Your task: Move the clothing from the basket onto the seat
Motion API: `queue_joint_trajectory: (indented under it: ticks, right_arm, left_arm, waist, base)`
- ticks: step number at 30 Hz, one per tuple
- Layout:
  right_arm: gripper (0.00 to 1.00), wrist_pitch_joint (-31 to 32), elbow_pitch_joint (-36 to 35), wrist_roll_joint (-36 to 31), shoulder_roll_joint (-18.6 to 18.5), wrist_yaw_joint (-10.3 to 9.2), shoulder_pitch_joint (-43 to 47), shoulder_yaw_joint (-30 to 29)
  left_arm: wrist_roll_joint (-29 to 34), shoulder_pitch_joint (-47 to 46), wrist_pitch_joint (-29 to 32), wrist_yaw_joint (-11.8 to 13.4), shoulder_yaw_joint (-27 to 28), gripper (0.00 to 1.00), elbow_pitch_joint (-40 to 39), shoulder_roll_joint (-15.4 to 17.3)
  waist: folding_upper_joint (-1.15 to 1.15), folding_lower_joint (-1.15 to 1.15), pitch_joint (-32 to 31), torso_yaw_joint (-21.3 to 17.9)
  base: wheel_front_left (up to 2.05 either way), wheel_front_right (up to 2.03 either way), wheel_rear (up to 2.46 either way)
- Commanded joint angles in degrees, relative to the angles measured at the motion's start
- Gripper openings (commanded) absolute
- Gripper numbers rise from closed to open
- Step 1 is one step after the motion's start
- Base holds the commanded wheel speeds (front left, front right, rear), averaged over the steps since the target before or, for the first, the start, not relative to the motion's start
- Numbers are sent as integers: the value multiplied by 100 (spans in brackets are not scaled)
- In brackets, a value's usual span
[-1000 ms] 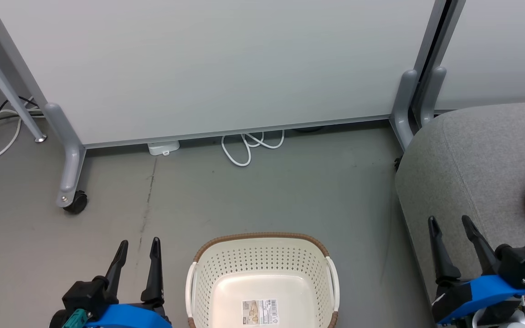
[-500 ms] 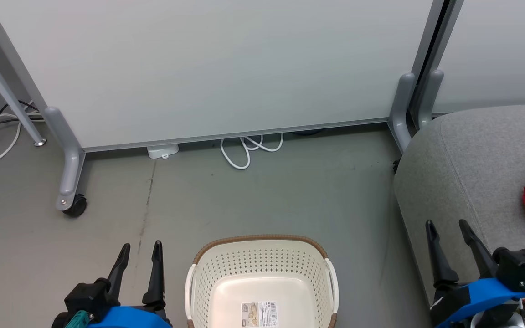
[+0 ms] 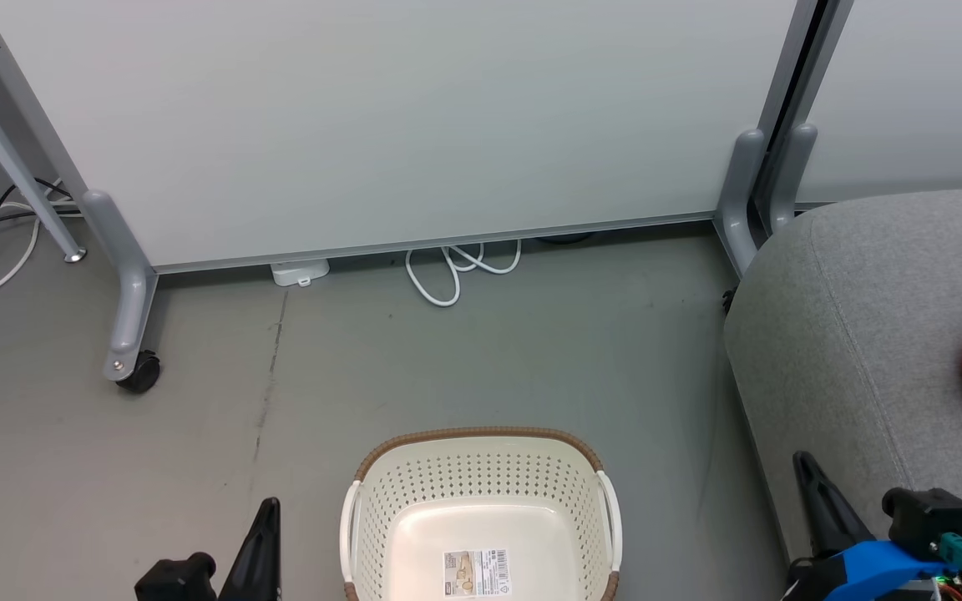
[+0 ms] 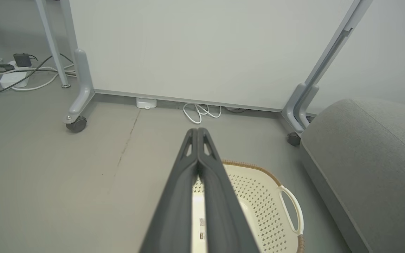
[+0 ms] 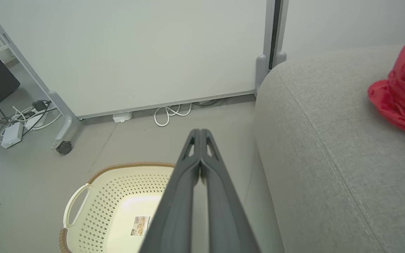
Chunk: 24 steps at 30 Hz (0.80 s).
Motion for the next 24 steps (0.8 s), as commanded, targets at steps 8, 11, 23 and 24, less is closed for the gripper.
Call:
queue_joint_trajectory:
  ticks: [8, 11, 23, 24]
  right_arm:
    - [0, 125, -39, 975, -8, 0, -110, -34]
    - [0, 161, -40, 1293, -9, 0, -134, -38]
    - [0, 314, -34, 2545, -15, 0, -245, -62]
    - [0, 324, -33, 2633, -16, 0, -252, -64]
  left_arm:
    - [-866, -122, 244, -1, 153, 0, -183, -14]
    - [-1149, -154, 325, -1, 203, 0, -225, -20]
    - [-2262, -277, 646, -2, 401, 0, -391, -47]
    - [-2342, -284, 668, -2, 415, 0, -403, -49]
  waist:
    - [0, 0, -6, -17]
    - [0, 0, -9, -23]
    - [0, 0, -19, -49]
    - [0, 0, -20, -51]
  base:
    - [0, 0, 0]
    - [0, 0, 0]
    - [0, 0, 0]
    - [0, 0, 0]
